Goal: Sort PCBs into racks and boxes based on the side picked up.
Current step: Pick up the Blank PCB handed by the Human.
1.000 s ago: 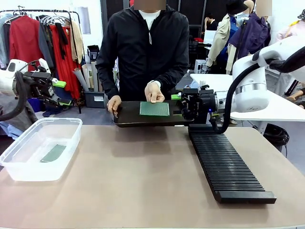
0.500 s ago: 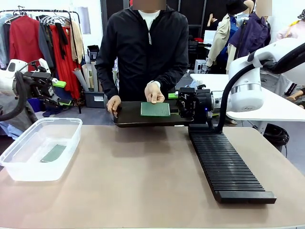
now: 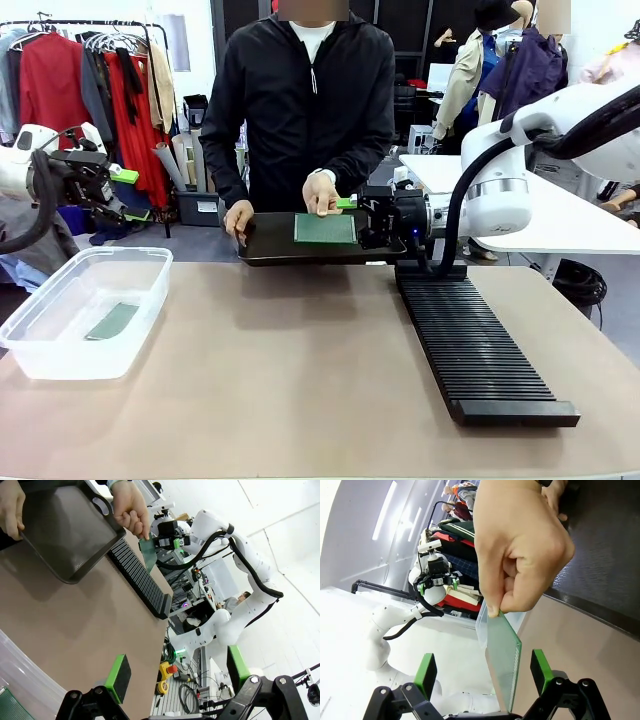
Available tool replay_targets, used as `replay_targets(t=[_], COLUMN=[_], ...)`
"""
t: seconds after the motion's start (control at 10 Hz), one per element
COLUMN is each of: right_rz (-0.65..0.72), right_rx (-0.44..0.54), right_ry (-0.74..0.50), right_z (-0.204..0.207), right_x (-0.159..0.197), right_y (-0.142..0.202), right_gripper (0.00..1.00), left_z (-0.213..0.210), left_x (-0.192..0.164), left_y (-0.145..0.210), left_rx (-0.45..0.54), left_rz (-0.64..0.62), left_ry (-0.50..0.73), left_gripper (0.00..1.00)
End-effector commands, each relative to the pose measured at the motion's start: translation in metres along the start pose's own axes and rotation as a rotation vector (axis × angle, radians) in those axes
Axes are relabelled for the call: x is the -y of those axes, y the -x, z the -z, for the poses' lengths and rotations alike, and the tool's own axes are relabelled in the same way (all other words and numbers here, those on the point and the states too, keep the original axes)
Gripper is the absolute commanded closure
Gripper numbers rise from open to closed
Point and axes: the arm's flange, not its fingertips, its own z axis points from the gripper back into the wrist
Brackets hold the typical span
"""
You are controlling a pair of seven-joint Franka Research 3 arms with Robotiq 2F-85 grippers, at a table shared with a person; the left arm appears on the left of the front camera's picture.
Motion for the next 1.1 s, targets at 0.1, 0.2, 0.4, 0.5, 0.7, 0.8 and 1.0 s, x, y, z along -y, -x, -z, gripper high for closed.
replay_targets(t=[0.1, 0.2, 0.4, 0.5, 0.7, 0.8, 1.0], right_rz=[0.001, -0.006, -0.001, -0.001, -0.001, -0.001, -0.001], right_rx=[0.04, 0.02, 0.005, 0.005, 0.005, 0.005, 0.005], right_ry=[-0.024, -0.028, -0.002, -0.002, -0.002, -0.002, -0.002], right_z=[0.001, 0.0019, -0.001, -0.001, -0.001, -0.001, -0.001], right_x=[-0.0023, -0.0029, 0.0002, 0.0002, 0.0002, 0.0002, 0.0002], right_y=[-0.0097, -0.0099, -0.0025, -0.0025, -0.0025, -0.0025, -0.0025], right_gripper=[0.0, 0.0, 0.0, 0.0, 0.0, 0.0, 0.0], left_z=[-0.0005, -0.0005, -0.0005, -0.0005, -0.0005, -0.0005, -0.0005], left_x=[0.0005, 0.0005, 0.0005, 0.0005, 0.0005, 0.0005, 0.0005], left_y=[0.0006, 0.0006, 0.0006, 0.0006, 0.0006, 0.0006, 0.0006], left_rx=[-0.009, -0.009, -0.009, -0.009, -0.009, -0.009, -0.009], left_rz=[0.0, 0.0, 0.0, 0.0, 0.0, 0.0, 0.0], left_ry=[-0.005, -0.005, -0.005, -0.005, -0.005, -0.005, -0.005], left_gripper=[0.0, 0.0, 0.0, 0.0, 0.0, 0.0, 0.0])
